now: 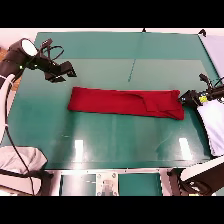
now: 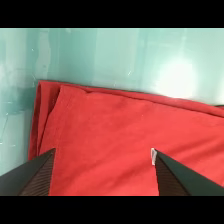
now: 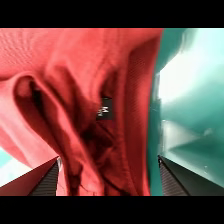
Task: Fold the shirts.
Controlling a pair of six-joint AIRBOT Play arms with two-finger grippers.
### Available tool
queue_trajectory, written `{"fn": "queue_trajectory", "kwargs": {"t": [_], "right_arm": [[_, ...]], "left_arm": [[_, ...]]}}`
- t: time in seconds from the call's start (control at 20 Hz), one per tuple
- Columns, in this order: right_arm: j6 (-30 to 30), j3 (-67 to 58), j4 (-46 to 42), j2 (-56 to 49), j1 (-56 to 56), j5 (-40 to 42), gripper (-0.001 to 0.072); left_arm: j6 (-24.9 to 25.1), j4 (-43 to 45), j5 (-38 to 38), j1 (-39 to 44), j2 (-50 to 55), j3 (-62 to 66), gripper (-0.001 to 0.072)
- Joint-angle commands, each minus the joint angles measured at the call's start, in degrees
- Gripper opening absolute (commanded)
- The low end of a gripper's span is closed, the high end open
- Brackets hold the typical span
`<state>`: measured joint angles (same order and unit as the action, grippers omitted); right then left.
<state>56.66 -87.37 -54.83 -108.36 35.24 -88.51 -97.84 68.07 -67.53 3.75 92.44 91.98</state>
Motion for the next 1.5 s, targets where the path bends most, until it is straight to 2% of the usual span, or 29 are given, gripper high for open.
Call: {"fn": "queue_trajectory", "kwargs": {"t": [0.0,0.25,0.35,0.4,0.45,0.5,0.55,0.65,0.7,0.75,0.9,1.05,1.15,1.3,1.45], "right_arm": [[0.1,0.1,-0.7,-1.4,-0.2,0.5,0.0705],[0.1,0.1,0.2,-3.5,-1.2,1.6,0.0702],[0.4,0.1,1.9,-4.3,-2.1,3.8,0.0639],[1.3,0.1,2.3,-4.6,-2.6,5.0,0.0534],[1.5,0.1,2.3,-4.8,-3.1,5.5,0.039],[1.5,0.1,2.3,-4.9,-3.4,5.6,0.0269],[1.4,0.1,2.3,-4.9,-3.7,5.6,0.02],[1.4,0.1,2.3,-4.9,-3.7,5.1,0.0016],[1.4,0.1,2.4,-4.9,-3.7,4.9,0.0015],[1.4,0.1,3.0,-4.8,-3.7,4.3,0.0014],[1.9,-1.6,5.6,-4.0,-3.7,1.2,0.0013],[5.0,-4.9,8.4,-1.0,-3.7,-1.7,0.0013],[9.0,-8.2,8.3,1.9,-4.1,-6.4,0.0014],[14.8,-11.2,9.2,7.7,-5.7,-10.6,0.0014],[18.6,-12.3,10.9,13.7,-9.4,-12.1,0.0014]], "left_arm": [[0.0,0.0,0.7,0.0,0.0,0.1,0.0678],[1.6,-3.6,0.7,0.2,0.0,0.0,0.0677],[4.3,-6.1,1.3,1.1,0.1,-0.2,0.0648],[5.7,-6.2,1.8,1.9,0.1,-0.2,0.048],[7.5,-6.2,2.5,3.0,0.1,-0.2,0.0316],[9.0,-6.2,3.1,4.2,0.1,-0.2,0.0197],[10.0,-6.2,3.8,5.2,0.1,-0.2,0.0104],[10.1,-6.2,5.9,7.4,0.2,-0.2,0.01],[10.3,-6.2,7.1,8.6,0.3,-0.2,0.0099],[11.5,-6.6,8.1,10.0,0.8,-0.2,0.002],[13.1,-11.3,10.7,14.3,4.3,-0.1,0.0021],[20.5,-24.2,16.5,19.6,10.6,-0.1,0.0021],[24.8,-32.0,21.6,23.5,14.5,0.2,0.0021],[24.8,-34.1,27.1,28.5,19.5,0.7,0.002],[24.3,-35.9,28.8,31.7,24.7,4.5,0.002]]}}
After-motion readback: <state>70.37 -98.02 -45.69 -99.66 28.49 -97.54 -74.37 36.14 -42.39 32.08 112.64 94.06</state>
